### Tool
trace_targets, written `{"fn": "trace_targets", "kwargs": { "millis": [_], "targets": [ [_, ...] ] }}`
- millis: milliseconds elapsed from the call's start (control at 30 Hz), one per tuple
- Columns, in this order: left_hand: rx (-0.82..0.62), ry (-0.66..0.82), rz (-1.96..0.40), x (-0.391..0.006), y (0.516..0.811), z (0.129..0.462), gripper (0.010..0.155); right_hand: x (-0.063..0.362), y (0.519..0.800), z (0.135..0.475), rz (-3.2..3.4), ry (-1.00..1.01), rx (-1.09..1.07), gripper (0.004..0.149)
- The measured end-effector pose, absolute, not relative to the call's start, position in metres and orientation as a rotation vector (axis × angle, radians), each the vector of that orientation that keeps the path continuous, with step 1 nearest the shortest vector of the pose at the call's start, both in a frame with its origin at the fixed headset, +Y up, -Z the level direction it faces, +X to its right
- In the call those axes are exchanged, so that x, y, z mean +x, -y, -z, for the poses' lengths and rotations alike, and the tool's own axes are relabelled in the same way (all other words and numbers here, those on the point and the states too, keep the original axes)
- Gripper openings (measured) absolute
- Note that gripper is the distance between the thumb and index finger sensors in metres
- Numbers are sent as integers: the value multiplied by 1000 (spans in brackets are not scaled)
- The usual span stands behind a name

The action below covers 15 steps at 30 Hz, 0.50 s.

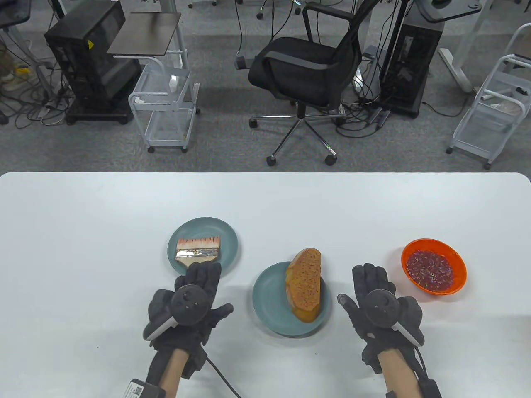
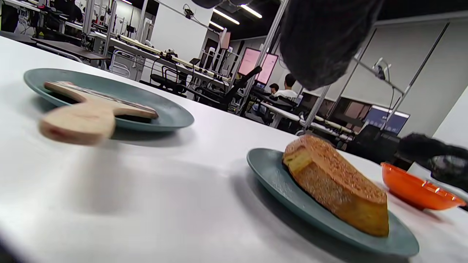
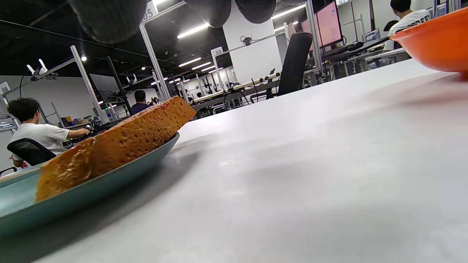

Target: Dip brush into ketchup and spread onto bread slice

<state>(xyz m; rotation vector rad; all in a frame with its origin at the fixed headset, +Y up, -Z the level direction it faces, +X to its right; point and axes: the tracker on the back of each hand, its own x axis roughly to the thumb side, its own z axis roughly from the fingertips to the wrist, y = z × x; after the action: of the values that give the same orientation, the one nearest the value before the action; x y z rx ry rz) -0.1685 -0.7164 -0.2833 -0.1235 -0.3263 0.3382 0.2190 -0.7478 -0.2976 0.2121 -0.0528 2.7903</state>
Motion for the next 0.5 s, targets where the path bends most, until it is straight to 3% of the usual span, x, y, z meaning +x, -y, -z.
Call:
{"fn": "trace_targets", "kwargs": {
  "millis": [167,500],
  "targets": [
    [-187,316,-245,-141,734,290,94,217,749,297,-2801,43,224,75],
    [-220,210,-250,-143,763,301,93,217,755,297,-2849,10,225,76]
  ]
}}
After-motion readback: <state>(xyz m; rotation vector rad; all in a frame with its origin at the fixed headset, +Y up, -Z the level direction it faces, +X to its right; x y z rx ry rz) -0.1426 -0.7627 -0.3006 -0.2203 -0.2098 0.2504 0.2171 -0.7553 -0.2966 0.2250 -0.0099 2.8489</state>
